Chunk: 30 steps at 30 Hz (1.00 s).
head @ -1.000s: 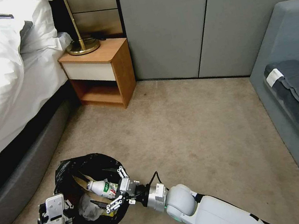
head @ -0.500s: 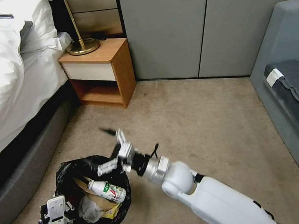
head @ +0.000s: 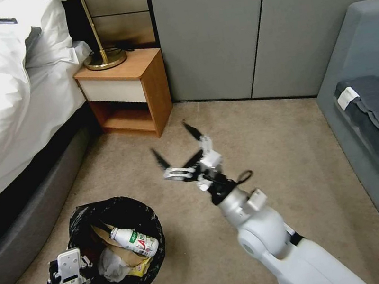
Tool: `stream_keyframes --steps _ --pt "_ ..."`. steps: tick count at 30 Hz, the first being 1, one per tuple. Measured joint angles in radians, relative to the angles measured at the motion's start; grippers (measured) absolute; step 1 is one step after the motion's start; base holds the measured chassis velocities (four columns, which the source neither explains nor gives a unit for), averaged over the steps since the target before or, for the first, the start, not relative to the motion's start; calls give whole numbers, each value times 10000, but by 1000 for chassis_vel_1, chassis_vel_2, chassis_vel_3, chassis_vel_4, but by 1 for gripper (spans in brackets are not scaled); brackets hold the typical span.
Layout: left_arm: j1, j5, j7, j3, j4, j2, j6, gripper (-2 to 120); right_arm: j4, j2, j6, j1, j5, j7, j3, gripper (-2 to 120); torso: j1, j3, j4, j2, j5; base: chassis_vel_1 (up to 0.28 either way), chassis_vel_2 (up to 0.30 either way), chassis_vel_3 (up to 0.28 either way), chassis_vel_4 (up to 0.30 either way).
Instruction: Pick up the trash bin, then pick up the garbage from the floor and place it into the trash bin.
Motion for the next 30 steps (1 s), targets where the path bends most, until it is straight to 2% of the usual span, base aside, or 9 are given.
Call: stream_keyframes --steps 1,11,30 --pt "4 -33 -6 -20 -20 0 8 1 -101 28 38 -261 -20 54 182 100 1 0 -7 -1 1 0 0 0 0" --pt "69 -137 -15 -32 -138 0 109 1 -699 162 365 -922 -277 134 798 100 0 0 -4 0 0 0 0 0 0" --pt "273 -172 -28 -93 -382 0 187 1 -989 153 69 -430 -218 383 1108 100 0 1 -3 -1 0 56 53 56 56"
